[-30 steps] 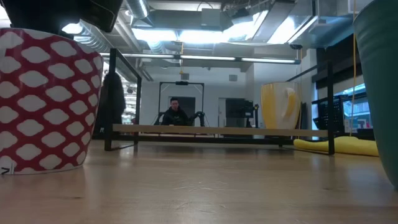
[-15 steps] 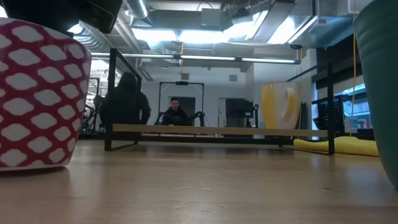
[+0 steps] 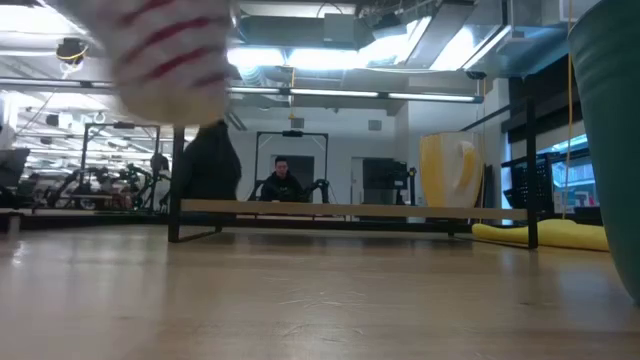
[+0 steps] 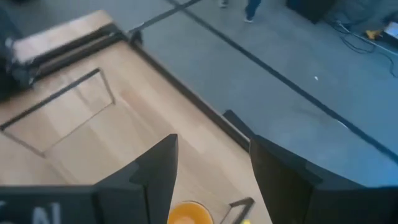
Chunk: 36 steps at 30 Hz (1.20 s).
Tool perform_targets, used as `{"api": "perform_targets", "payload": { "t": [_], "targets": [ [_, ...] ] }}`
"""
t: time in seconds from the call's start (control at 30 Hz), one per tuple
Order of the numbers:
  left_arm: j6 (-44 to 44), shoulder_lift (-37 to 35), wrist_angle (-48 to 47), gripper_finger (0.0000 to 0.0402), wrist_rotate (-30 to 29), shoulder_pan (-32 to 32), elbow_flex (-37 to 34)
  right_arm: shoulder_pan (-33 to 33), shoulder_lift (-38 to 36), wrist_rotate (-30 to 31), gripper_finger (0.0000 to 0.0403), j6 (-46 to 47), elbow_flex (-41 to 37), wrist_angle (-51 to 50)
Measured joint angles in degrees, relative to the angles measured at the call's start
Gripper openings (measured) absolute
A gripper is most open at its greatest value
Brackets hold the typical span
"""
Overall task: Stack small to large cups/mugs on shelf
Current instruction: Put the red cup on the shelf
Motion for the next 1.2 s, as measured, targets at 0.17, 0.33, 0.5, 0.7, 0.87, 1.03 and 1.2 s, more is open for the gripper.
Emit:
{"api": "perform_targets", "payload": {
  "t": [0.17, 0.33, 0.5, 0.7, 0.87, 1.03, 1.2],
  "targets": [
    [3.3, 0.0, -3.9, 0.0008, -4.4, 5.1, 7.6, 0.0, -4.9, 1.3, 0.0201, 4.7, -1.0, -0.6],
    [7.1, -0.1, -1.9, 0.0008, -6.1, 11.6, 10.7, 0.2, -8.6, 1.4, 0.0201, 6.6, -4.2, -0.5],
    [11.4, 0.6, 2.8, 0.0008, -6.0, 17.7, 11.0, 0.6, -12.2, 1.3, 0.0201, 8.8, -12.6, -0.5],
    [17.2, 5.8, 5.4, 0.0008, -0.8, 23.9, 11.0, 4.0, -16.7, 1.5, 0.0201, 14.9, -26.3, -0.2],
    [22.1, 10.3, 5.8, 0.0008, 2.9, 28.7, 12.7, 8.4, -20.2, 3.8, 0.0201, 20.4, -34.2, 3.3],
    [26.0, 14.4, 6.0, 0.0008, 3.1, 32.4, 20.5, 11.2, -22.6, 5.7, 0.0201, 27.0, -37.8, 3.6],
    [28.3, 20.2, 2.7, 0.0008, 3.6, 34.5, 27.8, 13.7, -23.7, 7.1, 0.0201, 31.1, -39.8, 3.4]
  ]
}}
